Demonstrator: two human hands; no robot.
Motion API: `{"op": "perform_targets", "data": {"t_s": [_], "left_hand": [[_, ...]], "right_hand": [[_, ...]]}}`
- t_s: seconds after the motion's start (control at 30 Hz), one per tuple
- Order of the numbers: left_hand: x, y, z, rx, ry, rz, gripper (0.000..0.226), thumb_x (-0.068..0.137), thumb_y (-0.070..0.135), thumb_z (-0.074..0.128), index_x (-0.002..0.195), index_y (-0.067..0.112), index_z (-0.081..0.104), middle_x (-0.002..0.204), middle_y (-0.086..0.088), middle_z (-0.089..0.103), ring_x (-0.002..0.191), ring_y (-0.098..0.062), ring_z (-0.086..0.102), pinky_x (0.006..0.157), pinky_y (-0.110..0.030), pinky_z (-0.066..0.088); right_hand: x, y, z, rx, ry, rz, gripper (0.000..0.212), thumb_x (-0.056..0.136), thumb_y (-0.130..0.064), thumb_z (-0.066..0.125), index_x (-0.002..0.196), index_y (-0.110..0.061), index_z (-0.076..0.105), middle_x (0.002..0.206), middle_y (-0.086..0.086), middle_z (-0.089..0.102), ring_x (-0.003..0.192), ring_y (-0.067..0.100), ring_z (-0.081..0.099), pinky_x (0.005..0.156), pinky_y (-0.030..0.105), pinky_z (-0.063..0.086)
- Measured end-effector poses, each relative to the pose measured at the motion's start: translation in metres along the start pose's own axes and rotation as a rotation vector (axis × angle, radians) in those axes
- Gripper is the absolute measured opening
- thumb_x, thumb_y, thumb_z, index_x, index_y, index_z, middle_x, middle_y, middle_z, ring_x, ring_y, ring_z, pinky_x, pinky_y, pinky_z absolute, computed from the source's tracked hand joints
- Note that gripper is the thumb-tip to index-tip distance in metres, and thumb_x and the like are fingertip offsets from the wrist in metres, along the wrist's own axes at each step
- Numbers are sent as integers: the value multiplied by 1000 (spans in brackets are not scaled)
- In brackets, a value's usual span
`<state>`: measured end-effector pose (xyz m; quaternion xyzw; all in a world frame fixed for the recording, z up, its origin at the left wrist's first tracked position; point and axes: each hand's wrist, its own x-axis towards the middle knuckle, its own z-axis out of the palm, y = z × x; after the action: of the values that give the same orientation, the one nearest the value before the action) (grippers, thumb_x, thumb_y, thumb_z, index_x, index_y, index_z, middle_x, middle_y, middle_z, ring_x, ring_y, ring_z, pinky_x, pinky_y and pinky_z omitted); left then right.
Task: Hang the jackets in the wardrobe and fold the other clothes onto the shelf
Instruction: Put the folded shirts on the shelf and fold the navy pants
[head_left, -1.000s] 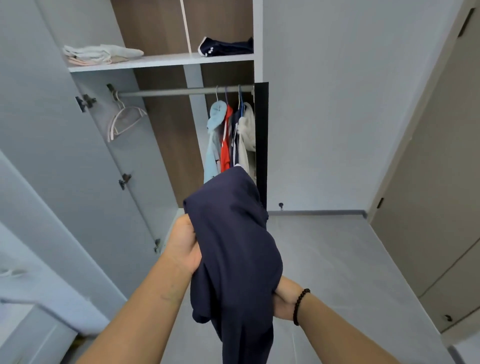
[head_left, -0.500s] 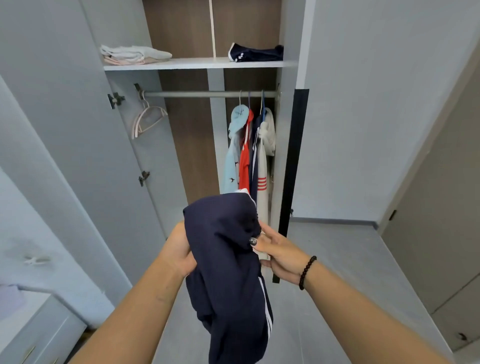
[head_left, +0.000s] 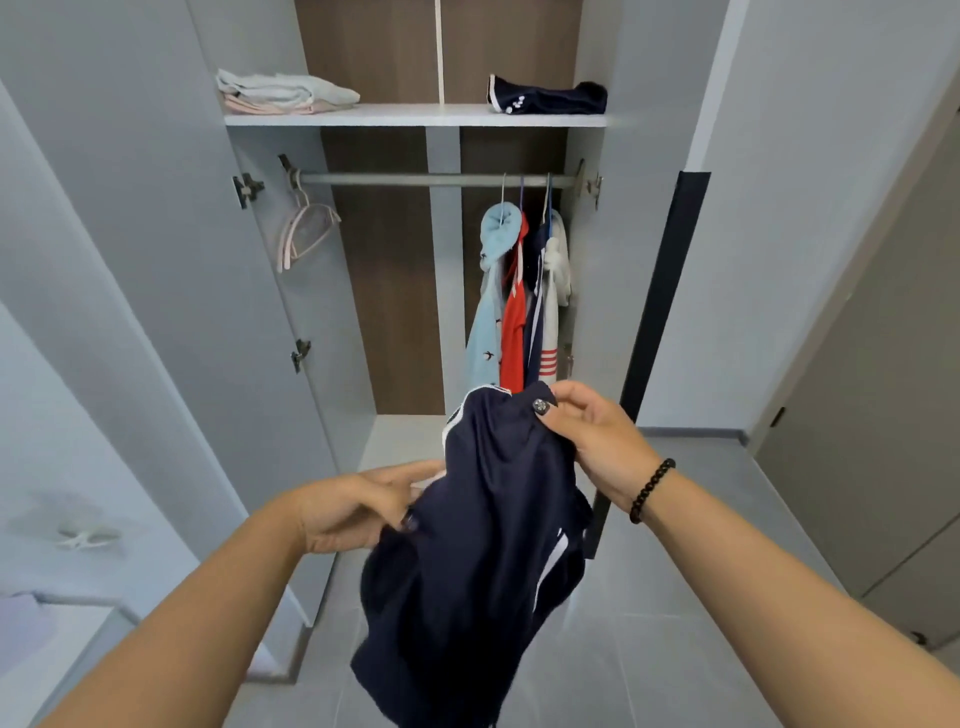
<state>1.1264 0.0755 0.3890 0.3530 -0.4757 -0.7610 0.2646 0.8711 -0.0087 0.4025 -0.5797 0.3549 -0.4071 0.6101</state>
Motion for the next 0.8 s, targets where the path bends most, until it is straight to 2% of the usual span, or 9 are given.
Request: {"op": "perform_targets", "data": {"t_s": [0.07, 0.17, 0.23, 0.43, 0.5, 0.6, 0.67, 0.73, 0.8], "left_hand": [[5, 1, -2, -100, -25, 9, 56, 75, 20, 74, 130, 22, 63, 135, -10, 59, 124, -30, 54, 104, -45, 45], [18, 5, -1, -7, 166, 128, 55, 81, 36, 74, 131, 20, 60, 131, -10, 62, 121, -27, 59, 95, -36, 51], [24, 6, -4, 146, 318, 153, 52, 85, 35, 71, 132, 18, 56, 126, -10, 65, 117, -25, 62, 90, -30, 51], [24, 13, -12, 389, 392, 229, 25, 95, 32, 58, 112, 17, 68, 108, -2, 72, 99, -17, 68, 83, -24, 53], [21, 18, -14, 407, 427, 290, 16, 96, 28, 58, 102, 19, 70, 95, 2, 71, 87, -11, 67, 75, -20, 51], [11, 28, -21, 391, 462, 345, 14, 96, 23, 58, 93, 23, 71, 93, 2, 70, 86, -10, 66, 75, -19, 51], [2, 37, -28, 362, 493, 392, 13, 95, 21, 58, 95, 20, 71, 97, 0, 69, 90, -11, 66, 76, -18, 51], [-9, 49, -33, 331, 550, 450, 15, 91, 27, 62, 99, 17, 71, 99, -1, 69, 92, -12, 67, 77, -18, 51], [-21, 59, -38, 319, 609, 500, 21, 83, 35, 65, 96, 20, 72, 97, 1, 71, 90, -12, 67, 76, -18, 52]], "right_hand": [[0, -6, 19, -71, -50, -31, 11, 93, -12, 59, 99, -17, 67, 96, 3, 74, 90, 16, 69, 78, 24, 55], [-2, -5, 48, -290, -147, -78, 11, 91, -12, 62, 100, -14, 68, 97, 5, 73, 90, 17, 69, 82, 23, 55], [-5, 3, 62, -383, -171, -94, 11, 89, -11, 64, 99, -11, 69, 94, 4, 73, 86, 12, 69, 81, 20, 55], [-2, 18, 65, -299, -68, -26, 13, 85, -11, 68, 97, -8, 65, 85, 8, 71, 79, 17, 69, 75, 26, 58], [1, 21, 62, -298, -105, 13, 21, 83, -20, 71, 98, -8, 61, 84, 11, 70, 81, 22, 69, 78, 35, 58], [7, 32, 59, -339, -203, 120, 38, 78, -36, 70, 102, -8, 63, 97, 15, 71, 92, 25, 69, 85, 40, 57], [10, 43, 56, -456, -286, 149, 29, 81, -39, 68, 95, -13, 69, 94, 7, 72, 89, 16, 69, 84, 33, 57], [12, 53, 51, -553, -342, 165, 15, 85, -37, 66, 80, -23, 69, 79, -9, 70, 77, 5, 66, 73, 22, 56], [18, 56, 44, -676, -343, 156, 19, 85, -40, 66, 72, -26, 66, 69, -14, 64, 68, 2, 61, 67, 20, 54]]}}
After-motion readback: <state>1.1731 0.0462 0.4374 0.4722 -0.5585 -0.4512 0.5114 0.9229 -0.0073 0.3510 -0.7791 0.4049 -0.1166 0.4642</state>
